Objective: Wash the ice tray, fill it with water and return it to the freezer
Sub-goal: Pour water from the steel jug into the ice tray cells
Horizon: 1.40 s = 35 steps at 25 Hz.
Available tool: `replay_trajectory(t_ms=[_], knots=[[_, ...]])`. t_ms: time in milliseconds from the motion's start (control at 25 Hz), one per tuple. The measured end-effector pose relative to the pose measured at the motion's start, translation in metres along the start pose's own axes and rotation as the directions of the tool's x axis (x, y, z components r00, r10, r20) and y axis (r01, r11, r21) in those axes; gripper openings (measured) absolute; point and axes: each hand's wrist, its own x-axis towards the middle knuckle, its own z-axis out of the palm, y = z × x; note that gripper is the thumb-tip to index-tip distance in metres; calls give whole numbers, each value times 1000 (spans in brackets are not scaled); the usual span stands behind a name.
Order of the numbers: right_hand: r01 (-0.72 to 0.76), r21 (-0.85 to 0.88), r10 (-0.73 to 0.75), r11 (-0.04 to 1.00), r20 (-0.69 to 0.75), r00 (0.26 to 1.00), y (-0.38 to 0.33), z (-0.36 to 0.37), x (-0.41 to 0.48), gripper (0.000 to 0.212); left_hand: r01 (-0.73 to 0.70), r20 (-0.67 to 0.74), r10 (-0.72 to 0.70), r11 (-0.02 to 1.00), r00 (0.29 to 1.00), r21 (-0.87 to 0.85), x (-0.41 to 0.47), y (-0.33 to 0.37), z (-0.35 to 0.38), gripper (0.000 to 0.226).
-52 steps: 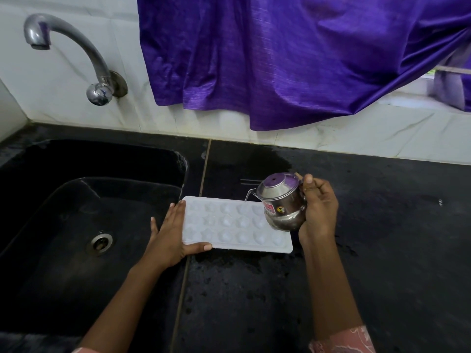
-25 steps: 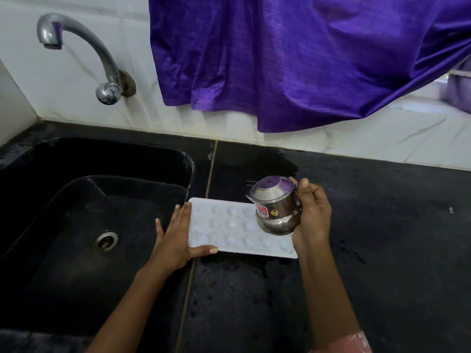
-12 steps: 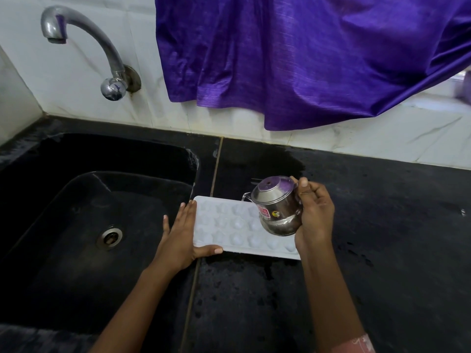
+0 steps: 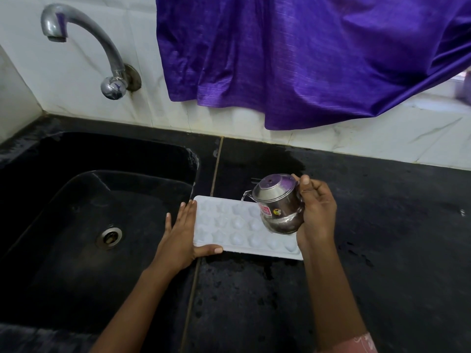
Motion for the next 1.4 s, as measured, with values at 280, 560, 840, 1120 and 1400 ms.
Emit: replay_trajectory(t_ms=[280, 560, 840, 1120, 1400], knots=[[-48, 91, 49, 995, -4, 999, 4, 1, -1, 11, -5, 1, 5, 1000, 1000, -13, 0, -1, 1, 148], [-81, 135, 73, 987, 63, 995, 6, 10, -2, 10, -10, -16, 10, 1000, 1000, -25, 0, -3, 2, 145], [-75, 80, 68, 994, 80, 994, 10, 18, -6, 7, -4, -30, 4, 1000, 1000, -12, 0, -4, 4, 147], [-49, 67, 44, 997, 74, 996, 10, 24, -7, 8, -5, -33, 5, 1000, 999, -6, 0, -4, 4, 148], [-38, 60, 33, 997, 85, 996, 9, 26, -6, 8, -5, -33, 5, 1000, 999, -2, 0, -5, 4, 148]])
